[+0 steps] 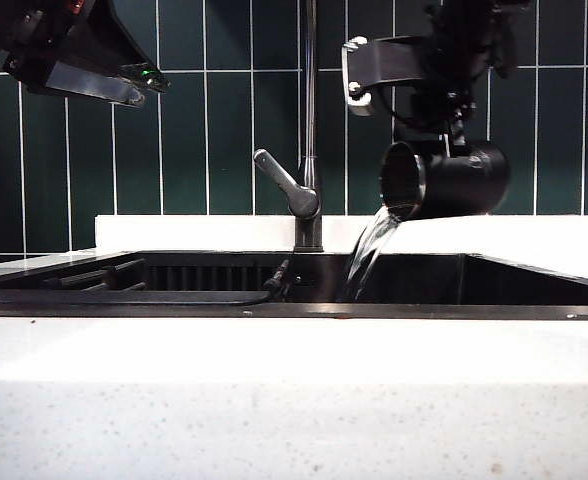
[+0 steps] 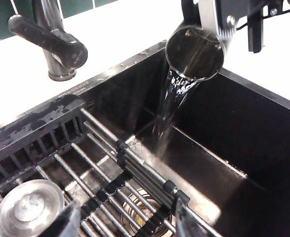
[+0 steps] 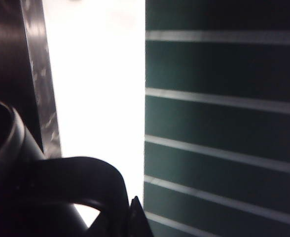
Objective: Pick up the mug next to the sink, go to the faucet to get some water, pour the water into the sink, and finally put the mug back to its place.
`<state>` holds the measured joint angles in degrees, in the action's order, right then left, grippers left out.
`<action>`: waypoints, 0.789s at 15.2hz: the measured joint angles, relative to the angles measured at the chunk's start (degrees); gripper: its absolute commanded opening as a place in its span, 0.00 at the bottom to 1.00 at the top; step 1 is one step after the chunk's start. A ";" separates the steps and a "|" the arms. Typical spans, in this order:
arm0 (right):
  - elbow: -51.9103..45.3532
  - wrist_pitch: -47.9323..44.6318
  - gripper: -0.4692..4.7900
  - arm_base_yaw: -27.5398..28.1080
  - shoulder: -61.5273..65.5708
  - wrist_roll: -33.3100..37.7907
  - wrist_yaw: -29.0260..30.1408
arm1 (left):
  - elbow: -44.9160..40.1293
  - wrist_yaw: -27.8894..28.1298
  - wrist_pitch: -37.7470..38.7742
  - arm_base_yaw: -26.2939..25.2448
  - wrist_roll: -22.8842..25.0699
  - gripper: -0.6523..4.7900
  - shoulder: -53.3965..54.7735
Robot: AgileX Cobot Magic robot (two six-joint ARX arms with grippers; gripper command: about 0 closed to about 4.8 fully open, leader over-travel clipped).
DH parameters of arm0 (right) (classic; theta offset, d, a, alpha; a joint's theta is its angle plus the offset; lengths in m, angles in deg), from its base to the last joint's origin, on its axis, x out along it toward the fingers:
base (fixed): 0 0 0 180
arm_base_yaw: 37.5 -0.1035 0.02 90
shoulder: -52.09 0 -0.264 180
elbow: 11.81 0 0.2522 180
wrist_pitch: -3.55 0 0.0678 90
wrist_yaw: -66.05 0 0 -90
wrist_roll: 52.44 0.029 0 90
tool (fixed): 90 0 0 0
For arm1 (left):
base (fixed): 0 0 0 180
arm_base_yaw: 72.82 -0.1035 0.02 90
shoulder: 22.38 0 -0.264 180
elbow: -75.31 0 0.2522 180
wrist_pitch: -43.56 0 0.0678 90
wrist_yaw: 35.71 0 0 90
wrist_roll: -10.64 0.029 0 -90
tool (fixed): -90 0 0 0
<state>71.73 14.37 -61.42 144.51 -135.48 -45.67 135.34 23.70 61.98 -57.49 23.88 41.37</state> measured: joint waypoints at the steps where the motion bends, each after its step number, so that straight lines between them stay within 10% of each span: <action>1: 0.00 -0.17 0.10 -0.70 0.00 -1.51 -0.17 | 0.00 0.00 -0.02 0.00 0.00 0.56 0.00; 12: 0.07 -0.59 0.10 -1.68 -2.47 -6.82 -0.22 | 0.00 0.00 -0.13 0.00 0.00 0.56 0.00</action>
<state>71.79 13.78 -63.10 142.04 -142.30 -45.88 135.34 23.70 61.85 -57.49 23.88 41.37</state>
